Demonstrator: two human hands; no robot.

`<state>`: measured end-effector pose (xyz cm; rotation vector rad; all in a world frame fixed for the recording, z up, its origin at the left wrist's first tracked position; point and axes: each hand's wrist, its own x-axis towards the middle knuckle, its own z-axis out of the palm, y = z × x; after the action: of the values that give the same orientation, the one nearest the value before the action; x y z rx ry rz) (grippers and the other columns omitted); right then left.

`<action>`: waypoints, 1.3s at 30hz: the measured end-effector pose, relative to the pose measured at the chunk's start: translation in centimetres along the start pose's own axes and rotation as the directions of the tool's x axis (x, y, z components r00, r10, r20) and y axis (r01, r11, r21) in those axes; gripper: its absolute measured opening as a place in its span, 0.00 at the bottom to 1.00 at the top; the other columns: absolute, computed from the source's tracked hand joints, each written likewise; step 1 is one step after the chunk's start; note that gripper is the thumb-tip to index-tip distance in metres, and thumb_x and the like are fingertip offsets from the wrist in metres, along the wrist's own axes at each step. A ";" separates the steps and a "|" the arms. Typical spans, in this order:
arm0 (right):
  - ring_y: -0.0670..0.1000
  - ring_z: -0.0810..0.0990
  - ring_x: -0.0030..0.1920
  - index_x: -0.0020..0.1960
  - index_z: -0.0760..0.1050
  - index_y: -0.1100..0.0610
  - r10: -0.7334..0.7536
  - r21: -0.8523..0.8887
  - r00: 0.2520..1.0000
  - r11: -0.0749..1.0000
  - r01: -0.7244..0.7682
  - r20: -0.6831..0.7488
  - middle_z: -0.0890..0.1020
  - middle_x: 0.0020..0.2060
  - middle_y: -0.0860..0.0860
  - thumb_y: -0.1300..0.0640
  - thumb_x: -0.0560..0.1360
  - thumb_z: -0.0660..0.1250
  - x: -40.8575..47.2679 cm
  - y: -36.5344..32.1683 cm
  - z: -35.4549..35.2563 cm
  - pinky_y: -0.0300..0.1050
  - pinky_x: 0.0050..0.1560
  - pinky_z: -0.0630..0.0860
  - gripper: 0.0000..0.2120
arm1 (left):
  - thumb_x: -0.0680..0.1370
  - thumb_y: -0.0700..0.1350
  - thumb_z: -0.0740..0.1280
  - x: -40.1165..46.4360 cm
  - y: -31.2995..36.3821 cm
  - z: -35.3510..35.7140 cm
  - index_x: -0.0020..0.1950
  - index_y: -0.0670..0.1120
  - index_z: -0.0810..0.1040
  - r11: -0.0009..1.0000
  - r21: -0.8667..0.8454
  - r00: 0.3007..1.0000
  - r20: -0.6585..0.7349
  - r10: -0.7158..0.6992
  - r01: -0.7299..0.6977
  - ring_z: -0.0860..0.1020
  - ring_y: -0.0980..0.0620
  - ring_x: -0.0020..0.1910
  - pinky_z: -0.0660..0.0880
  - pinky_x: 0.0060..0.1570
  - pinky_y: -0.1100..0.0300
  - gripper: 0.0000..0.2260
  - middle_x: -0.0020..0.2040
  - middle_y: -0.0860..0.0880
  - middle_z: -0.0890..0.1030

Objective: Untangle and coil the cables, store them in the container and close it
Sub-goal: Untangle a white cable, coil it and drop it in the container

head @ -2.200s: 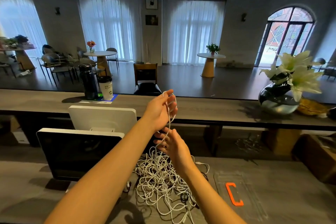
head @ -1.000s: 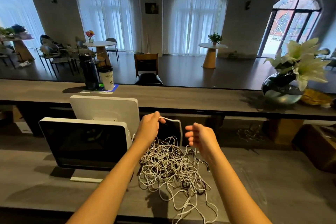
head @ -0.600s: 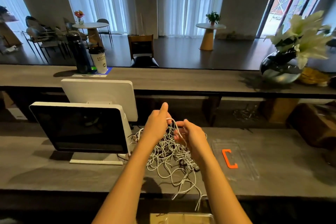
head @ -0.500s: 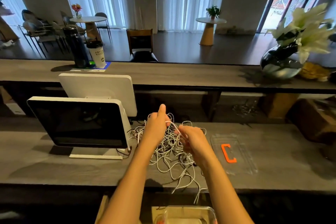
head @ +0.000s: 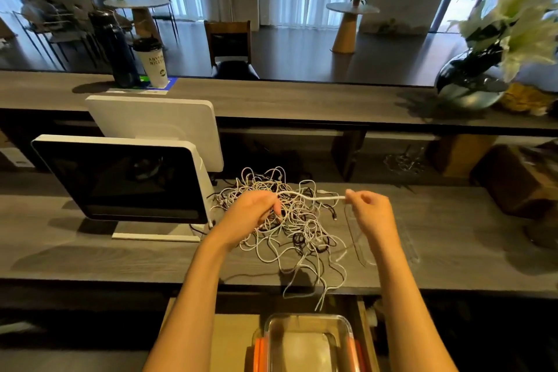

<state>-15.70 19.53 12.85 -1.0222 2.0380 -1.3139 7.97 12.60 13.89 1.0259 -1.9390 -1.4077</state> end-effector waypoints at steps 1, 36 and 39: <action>0.48 0.76 0.40 0.45 0.82 0.55 -0.040 -0.097 0.999 0.994 0.041 0.011 0.82 0.41 0.53 0.55 0.80 0.66 -0.3 -0.2 0.5 0.42 0.41 0.72 0.08 | 0.85 0.46 0.56 0.1 0.3 0.1 0.35 0.52 0.76 1.000 -0.009 1.000 0.007 -0.002 0.002 0.62 0.56 0.27 0.62 0.30 0.62 0.19 0.27 0.55 0.65; 0.37 0.74 0.29 0.45 0.85 0.58 -0.179 0.107 0.902 0.983 0.148 0.394 0.81 0.27 0.42 0.61 0.75 0.73 -3.3 -1.6 -0.1 0.30 0.32 0.70 0.03 | 0.85 0.46 0.57 0.1 1.5 0.0 0.60 0.42 0.78 0.032 -0.932 0.893 -0.356 -0.275 -0.361 0.84 0.52 0.44 0.82 0.49 0.53 0.13 0.44 0.46 0.82; 0.37 0.78 0.34 0.46 0.84 0.55 -0.206 0.109 0.871 0.978 0.175 0.447 0.83 0.32 0.40 0.62 0.76 0.71 -3.5 -2.0 0.0 0.30 0.36 0.72 0.04 | 0.85 0.46 0.58 0.3 1.6 -0.2 0.65 0.42 0.77 0.152 -0.937 0.886 -0.348 -0.307 -0.315 0.72 0.58 0.33 0.74 0.39 0.62 0.14 0.36 0.50 0.73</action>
<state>-13.02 21.83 14.74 -1.3818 1.5605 -1.0911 7.52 12.55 15.41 0.5165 -0.2666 -1.7330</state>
